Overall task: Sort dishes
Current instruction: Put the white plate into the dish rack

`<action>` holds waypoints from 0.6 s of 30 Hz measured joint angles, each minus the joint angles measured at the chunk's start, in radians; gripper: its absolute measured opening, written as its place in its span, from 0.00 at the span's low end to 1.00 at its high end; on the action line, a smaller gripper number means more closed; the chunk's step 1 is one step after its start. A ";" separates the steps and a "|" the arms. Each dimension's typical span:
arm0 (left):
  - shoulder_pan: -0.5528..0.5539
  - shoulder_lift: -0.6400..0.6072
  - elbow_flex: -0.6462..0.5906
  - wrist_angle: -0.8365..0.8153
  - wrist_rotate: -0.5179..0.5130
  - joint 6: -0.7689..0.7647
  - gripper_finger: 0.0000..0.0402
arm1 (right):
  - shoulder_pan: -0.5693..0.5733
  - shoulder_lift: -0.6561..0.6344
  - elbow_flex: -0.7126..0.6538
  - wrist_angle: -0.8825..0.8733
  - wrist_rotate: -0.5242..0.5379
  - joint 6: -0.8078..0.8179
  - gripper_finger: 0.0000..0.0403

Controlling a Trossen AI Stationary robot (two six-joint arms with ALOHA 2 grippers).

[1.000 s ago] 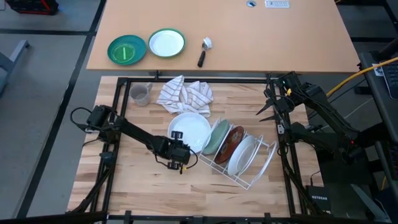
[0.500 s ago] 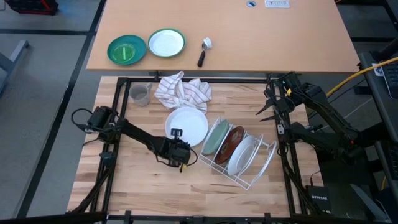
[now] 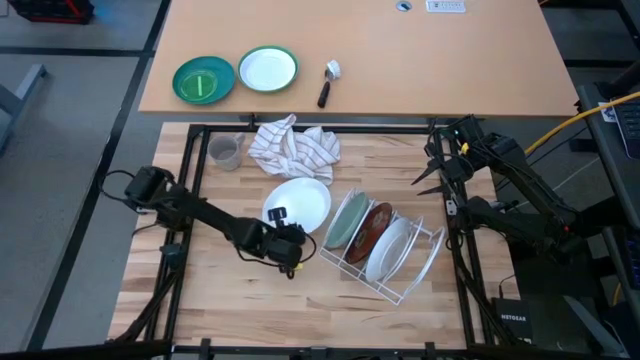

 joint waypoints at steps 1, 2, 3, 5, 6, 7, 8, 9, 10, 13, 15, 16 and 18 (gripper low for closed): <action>-0.002 -0.016 0.000 -0.005 0.000 -0.026 0.02 | 0.000 0.000 0.000 0.001 0.000 0.000 0.36; -0.004 -0.034 0.000 -0.006 -0.001 -0.054 0.02 | 0.000 0.000 0.000 0.000 0.000 0.000 0.36; -0.008 -0.052 0.000 -0.009 -0.002 -0.078 0.02 | 0.000 0.000 0.000 0.000 0.000 0.000 0.36; -0.015 -0.091 0.000 -0.017 -0.005 -0.123 0.01 | 0.000 0.000 0.000 0.000 0.000 0.000 0.36; -0.018 -0.111 0.000 -0.022 -0.005 -0.140 0.01 | 0.000 0.000 0.000 0.000 0.000 0.000 0.36; -0.021 -0.130 0.000 -0.022 -0.006 -0.153 0.00 | 0.000 0.000 0.000 0.000 0.000 0.000 0.36; -0.025 -0.149 0.000 -0.021 -0.008 -0.165 0.00 | 0.000 0.000 0.000 0.000 0.000 0.000 0.36; -0.030 -0.167 0.000 -0.020 -0.012 -0.173 0.00 | 0.000 0.000 0.000 0.000 0.000 0.000 0.36; -0.034 -0.187 -0.001 -0.018 -0.018 -0.178 0.00 | 0.000 0.000 0.000 0.001 0.000 0.000 0.36; -0.046 -0.240 -0.001 -0.015 -0.043 -0.201 0.00 | 0.000 0.000 0.000 0.001 0.000 0.000 0.36; -0.048 -0.273 -0.001 -0.016 -0.068 -0.199 0.00 | 0.000 0.000 0.000 0.001 0.000 0.000 0.36; -0.047 -0.289 -0.001 -0.014 -0.079 -0.199 0.00 | 0.000 0.000 0.000 0.000 0.001 0.000 0.36; -0.048 -0.313 -0.001 -0.013 -0.101 -0.195 0.00 | 0.000 0.000 0.000 0.001 0.001 0.000 0.36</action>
